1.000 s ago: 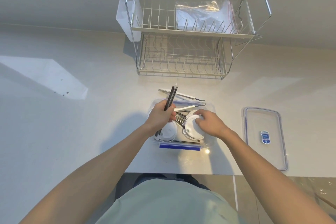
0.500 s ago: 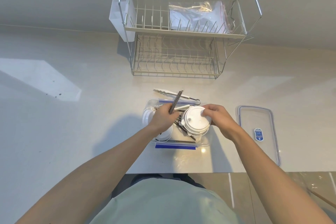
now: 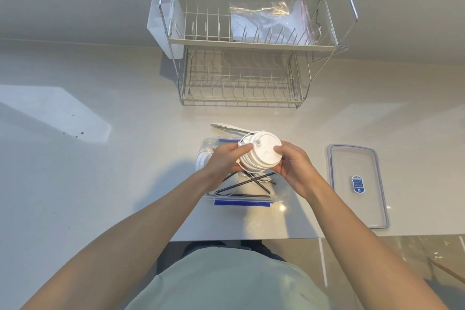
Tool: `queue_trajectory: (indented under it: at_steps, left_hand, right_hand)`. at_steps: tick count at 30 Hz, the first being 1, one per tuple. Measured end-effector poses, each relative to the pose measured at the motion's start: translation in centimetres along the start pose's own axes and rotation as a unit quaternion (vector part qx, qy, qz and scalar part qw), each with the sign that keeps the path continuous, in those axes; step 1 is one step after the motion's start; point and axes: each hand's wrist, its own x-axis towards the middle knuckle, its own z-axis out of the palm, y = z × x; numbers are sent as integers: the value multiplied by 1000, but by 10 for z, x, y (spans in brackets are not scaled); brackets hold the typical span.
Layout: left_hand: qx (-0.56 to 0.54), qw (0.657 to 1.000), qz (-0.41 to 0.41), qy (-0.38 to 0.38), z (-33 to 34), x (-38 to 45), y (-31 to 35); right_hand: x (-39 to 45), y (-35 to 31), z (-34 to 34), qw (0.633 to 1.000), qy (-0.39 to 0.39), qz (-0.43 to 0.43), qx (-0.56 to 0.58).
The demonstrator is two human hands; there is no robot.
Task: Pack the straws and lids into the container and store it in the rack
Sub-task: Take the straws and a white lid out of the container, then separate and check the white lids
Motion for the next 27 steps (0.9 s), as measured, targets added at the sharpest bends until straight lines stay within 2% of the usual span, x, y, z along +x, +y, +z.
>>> queue_trajectory:
  at_steps: [4,8,14,18,23,27]
  left_hand:
    - [-96,995,-22,-29,-4,-3,4]
    - [-118,991,-8,-66,-9,-4,4]
    - [-154,979,8,-135,-9,-7,5]
    - [-152,977,6,-150,-4,-6,6]
    - [-142,974,-16,-175,5,-6,13]
    - [-174,968,-55,-170,14,-2,18]
  right_hand:
    - [-5,1,10,995,28,-27,-94]
    - [-12,1,8,987,35,-59,-147]
    - [-27,2,5,1000,14,-14,-4]
    - [-31,6,2,999,24,-14,28]
    - [-32,10,-3,997,50,-34,-51]
    - [-35,10,-2,982,83,-72,-153]
